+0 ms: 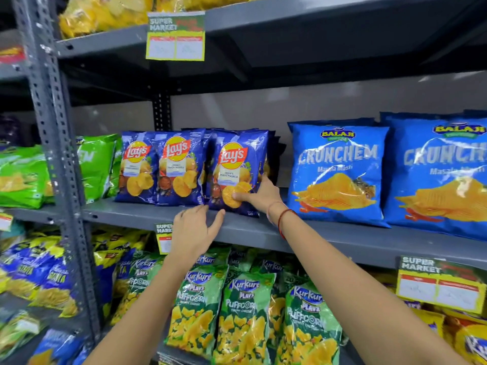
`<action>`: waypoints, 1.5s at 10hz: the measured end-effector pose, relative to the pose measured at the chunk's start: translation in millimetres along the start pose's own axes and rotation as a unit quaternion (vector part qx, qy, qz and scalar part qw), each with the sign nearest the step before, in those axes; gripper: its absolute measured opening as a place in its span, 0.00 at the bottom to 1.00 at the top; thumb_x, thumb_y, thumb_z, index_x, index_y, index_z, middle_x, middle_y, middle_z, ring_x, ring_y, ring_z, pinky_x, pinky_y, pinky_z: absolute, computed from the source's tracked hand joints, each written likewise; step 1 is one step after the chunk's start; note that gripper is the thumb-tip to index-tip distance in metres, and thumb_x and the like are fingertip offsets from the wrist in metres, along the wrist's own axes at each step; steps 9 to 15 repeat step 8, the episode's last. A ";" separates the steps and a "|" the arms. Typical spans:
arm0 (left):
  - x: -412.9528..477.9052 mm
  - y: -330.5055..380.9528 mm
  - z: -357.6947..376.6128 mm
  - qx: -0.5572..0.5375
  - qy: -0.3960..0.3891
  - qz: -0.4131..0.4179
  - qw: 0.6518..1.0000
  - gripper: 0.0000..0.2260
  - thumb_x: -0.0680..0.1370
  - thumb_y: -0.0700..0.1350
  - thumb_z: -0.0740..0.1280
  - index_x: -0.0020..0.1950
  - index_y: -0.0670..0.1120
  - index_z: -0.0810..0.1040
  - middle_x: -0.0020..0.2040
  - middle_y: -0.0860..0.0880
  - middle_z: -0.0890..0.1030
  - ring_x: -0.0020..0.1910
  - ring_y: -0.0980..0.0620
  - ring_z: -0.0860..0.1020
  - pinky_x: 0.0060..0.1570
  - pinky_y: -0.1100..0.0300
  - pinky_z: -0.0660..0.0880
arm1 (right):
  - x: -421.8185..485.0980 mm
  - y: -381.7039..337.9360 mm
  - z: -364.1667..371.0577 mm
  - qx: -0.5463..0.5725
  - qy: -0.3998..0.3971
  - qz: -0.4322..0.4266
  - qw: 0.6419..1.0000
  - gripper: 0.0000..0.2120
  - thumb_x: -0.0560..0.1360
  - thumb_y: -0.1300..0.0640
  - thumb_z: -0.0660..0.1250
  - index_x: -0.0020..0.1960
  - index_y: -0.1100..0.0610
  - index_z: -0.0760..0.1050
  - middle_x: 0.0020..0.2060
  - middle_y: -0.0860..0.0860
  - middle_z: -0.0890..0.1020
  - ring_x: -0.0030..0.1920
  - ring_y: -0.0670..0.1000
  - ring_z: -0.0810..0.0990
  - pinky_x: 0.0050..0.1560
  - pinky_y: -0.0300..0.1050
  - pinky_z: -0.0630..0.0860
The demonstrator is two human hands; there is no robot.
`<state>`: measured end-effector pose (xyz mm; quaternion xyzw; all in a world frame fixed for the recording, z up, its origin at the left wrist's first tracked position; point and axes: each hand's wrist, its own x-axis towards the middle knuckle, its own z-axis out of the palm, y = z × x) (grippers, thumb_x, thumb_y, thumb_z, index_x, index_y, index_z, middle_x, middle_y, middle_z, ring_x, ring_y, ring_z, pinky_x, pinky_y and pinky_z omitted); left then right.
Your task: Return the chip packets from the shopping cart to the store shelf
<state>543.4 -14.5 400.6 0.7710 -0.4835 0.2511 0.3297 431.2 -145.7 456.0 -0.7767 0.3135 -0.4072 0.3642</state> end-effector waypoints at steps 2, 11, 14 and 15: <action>-1.9 -0.4 -1.4 0.043 -0.007 0.011 0.999 0.26 0.76 0.60 0.51 0.39 0.41 0.77 0.37 0.42 0.82 0.40 0.42 0.79 0.42 0.51 0.70 | 11.8 -0.4 16.5 0.005 0.044 -0.055 0.998 0.30 0.61 0.55 0.80 0.60 0.60 0.73 0.57 0.57 0.82 0.58 0.57 0.79 0.54 0.45 0.74; -2.9 -1.1 3.4 0.032 0.006 0.014 0.999 0.32 0.74 0.63 0.46 0.42 0.40 0.79 0.38 0.42 0.83 0.41 0.42 0.79 0.44 0.51 0.70 | -16.5 -9.4 1.5 -0.029 0.083 -0.075 0.993 0.37 0.66 0.49 0.76 0.69 0.59 0.65 0.62 0.60 0.77 0.61 0.58 0.76 0.62 0.53 0.74; -2.9 -1.1 3.4 0.032 0.006 0.014 0.999 0.32 0.74 0.63 0.46 0.42 0.40 0.79 0.38 0.42 0.83 0.41 0.42 0.79 0.44 0.51 0.70 | -16.5 -9.4 1.5 -0.029 0.083 -0.075 0.993 0.37 0.66 0.49 0.76 0.69 0.59 0.65 0.62 0.60 0.77 0.61 0.58 0.76 0.62 0.53 0.74; -2.9 -1.1 3.4 0.032 0.006 0.014 0.999 0.32 0.74 0.63 0.46 0.42 0.40 0.79 0.38 0.42 0.83 0.41 0.42 0.79 0.44 0.51 0.70 | -16.5 -9.4 1.5 -0.029 0.083 -0.075 0.993 0.37 0.66 0.49 0.76 0.69 0.59 0.65 0.62 0.60 0.77 0.61 0.58 0.76 0.62 0.53 0.74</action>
